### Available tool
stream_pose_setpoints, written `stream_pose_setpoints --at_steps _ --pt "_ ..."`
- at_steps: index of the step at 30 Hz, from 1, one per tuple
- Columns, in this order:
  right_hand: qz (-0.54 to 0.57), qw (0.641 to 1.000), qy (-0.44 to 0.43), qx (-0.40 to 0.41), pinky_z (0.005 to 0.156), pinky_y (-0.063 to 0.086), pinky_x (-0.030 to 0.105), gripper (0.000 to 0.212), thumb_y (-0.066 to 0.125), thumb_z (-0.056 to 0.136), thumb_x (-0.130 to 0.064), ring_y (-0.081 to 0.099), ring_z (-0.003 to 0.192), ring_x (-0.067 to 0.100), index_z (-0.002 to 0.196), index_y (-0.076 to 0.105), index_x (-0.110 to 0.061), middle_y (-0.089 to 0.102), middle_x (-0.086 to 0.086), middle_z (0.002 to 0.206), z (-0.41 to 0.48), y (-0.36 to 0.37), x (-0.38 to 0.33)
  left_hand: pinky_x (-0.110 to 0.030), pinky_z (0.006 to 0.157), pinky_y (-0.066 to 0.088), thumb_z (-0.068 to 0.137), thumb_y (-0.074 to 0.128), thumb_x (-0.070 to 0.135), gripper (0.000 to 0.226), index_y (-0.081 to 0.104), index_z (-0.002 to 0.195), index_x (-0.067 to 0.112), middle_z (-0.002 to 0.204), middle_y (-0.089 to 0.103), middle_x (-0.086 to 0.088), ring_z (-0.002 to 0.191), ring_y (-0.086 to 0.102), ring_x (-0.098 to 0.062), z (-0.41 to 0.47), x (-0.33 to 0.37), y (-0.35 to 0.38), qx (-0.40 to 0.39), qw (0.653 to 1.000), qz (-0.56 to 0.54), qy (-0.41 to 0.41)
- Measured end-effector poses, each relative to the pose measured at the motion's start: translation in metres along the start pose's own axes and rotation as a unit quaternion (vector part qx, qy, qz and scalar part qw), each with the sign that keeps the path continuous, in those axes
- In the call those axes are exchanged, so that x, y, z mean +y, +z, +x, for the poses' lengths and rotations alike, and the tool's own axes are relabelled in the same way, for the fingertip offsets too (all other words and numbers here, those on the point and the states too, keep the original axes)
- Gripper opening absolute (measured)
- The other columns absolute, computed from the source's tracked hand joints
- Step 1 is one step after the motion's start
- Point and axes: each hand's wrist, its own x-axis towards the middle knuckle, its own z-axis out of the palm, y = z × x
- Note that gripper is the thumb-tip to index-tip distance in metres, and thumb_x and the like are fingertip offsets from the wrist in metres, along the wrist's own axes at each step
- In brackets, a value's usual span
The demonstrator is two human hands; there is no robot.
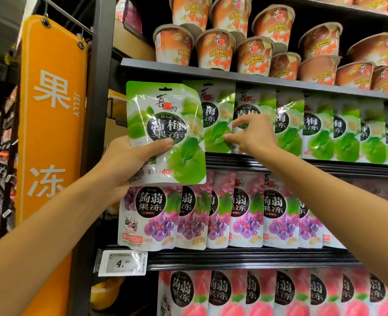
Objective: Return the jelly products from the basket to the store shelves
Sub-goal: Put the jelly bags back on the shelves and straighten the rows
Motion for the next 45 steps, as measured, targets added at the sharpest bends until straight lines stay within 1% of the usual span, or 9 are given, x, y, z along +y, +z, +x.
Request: stream_pose_setpoints --at_steps 9,13,16,22,28,31,34,36,45 --pt "0.039 0.999 0.007 0.002 0.073 0.061 0.042 0.026 0.086 0.072 -0.021 0.069 0.047 0.015 0.09 0.067 -0.024 0.066 0.012 0.123 0.003 -0.009 0.01 -0.034 0.07 0.06 0.056 0.084 0.033 0.048 0.073 0.1 0.015 0.091 0.078 -0.005 0.08 0.076 -0.023 0.008 -0.004 0.011 0.004 1.0 0.008 -0.014" --pt "0.038 0.999 0.0 -0.007 0.077 0.06 0.041 0.029 0.082 0.078 -0.021 0.07 0.054 0.017 0.103 0.068 -0.018 0.07 0.008 0.107 0.002 -0.009 0.01 -0.03 0.061 0.059 0.054 0.085 0.034 0.05 0.073 0.099 0.016 0.09 0.078 -0.004 0.078 0.076 -0.021 0.015 -0.005 0.017 0.004 1.0 0.01 -0.012" --pt "0.04 0.998 -0.044 0.027 0.074 0.058 0.038 0.031 0.077 0.083 -0.03 0.069 0.075 0.016 0.108 0.065 -0.016 0.068 -0.002 0.094 -0.002 -0.011 0.006 -0.035 0.074 0.059 0.052 0.085 0.037 0.054 0.073 0.101 0.017 0.093 0.078 -0.005 0.083 0.075 -0.022 0.02 -0.004 0.018 0.0 1.0 0.017 -0.012" --pt "0.311 0.932 0.005 -0.186 0.057 0.055 0.024 0.032 0.07 0.086 -0.041 0.072 0.071 0.013 0.102 0.07 -0.014 0.074 0.001 0.088 -0.023 -0.006 -0.021 -0.023 0.058 0.056 0.075 0.079 0.031 0.033 0.073 0.101 0.012 0.092 0.078 -0.006 0.077 0.075 -0.018 0.032 0.006 0.025 -0.032 0.999 0.031 -0.008" --pt "0.373 0.915 0.053 -0.144 0.046 0.052 0.021 0.012 0.077 0.082 -0.014 0.07 0.056 0.011 0.091 0.069 -0.011 0.073 0.001 0.079 -0.018 0.0 -0.031 -0.026 0.068 0.051 0.088 0.069 0.039 0.029 0.068 0.094 0.011 0.085 0.071 0.0 0.076 0.066 -0.013 0.042 0.016 0.035 0.037 0.994 0.097 0.023" --pt "0.385 0.91 0.075 -0.137 0.041 0.05 0.022 0.014 0.076 0.083 -0.009 0.067 0.048 0.012 0.095 0.068 -0.007 0.071 0.004 0.078 -0.013 0.004 -0.035 -0.026 0.082 0.043 0.093 0.06 0.044 0.039 0.049 0.117 0.015 0.109 0.052 0.002 0.097 0.052 -0.011 0.038 0.017 0.032 0.126 0.946 0.257 0.153" --pt "0.396 0.907 0.092 -0.105 0.042 0.054 0.026 0.011 0.077 0.082 -0.008 0.065 0.046 0.012 0.083 0.066 -0.009 0.068 0.005 0.071 -0.007 0.013 -0.041 -0.031 0.094 0.038 0.092 0.06 0.031 0.038 0.052 0.126 0.016 0.126 0.05 -0.003 0.113 0.045 -0.021 0.017 0.01 0.035 0.124 0.818 0.444 0.343" --pt "0.386 0.915 0.088 -0.081 0.046 0.056 0.028 0.011 0.078 0.081 -0.009 0.065 0.052 0.015 0.083 0.067 -0.009 0.068 0.005 0.071 0.0 0.021 -0.047 -0.037 0.092 0.041 0.094 0.056 0.032 0.031 0.058 0.122 0.02 0.126 0.054 0.0 0.112 0.049 -0.022 0.009 0.006 0.042 0.092 0.766 0.522 0.363" --pt "0.296 0.954 0.032 -0.031 0.068 0.06 0.042 0.014 0.081 0.079 -0.021 0.069 0.077 0.026 0.084 0.067 -0.022 0.074 0.01 0.089 0.014 0.048 -0.062 -0.036 0.102 0.035 0.097 0.047 0.039 0.05 0.044 0.143 0.023 0.15 0.037 0.003 0.129 0.043 -0.023 0.019 -0.021 0.045 0.061 0.751 0.606 0.253"
